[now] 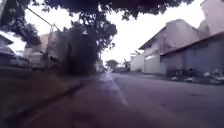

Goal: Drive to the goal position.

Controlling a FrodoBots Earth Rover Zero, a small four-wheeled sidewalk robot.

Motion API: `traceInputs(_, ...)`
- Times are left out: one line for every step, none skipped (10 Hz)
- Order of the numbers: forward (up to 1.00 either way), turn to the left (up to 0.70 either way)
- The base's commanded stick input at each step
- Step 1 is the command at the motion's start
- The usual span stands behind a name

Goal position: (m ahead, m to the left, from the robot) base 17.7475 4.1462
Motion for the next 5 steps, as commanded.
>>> traceInputs(0.7, 0.0)
traceInputs(0.7, 0.0)
traceInputs(0.7, 0.0)
traceInputs(0.7, 0.0)
traceInputs(0.7, 0.0)
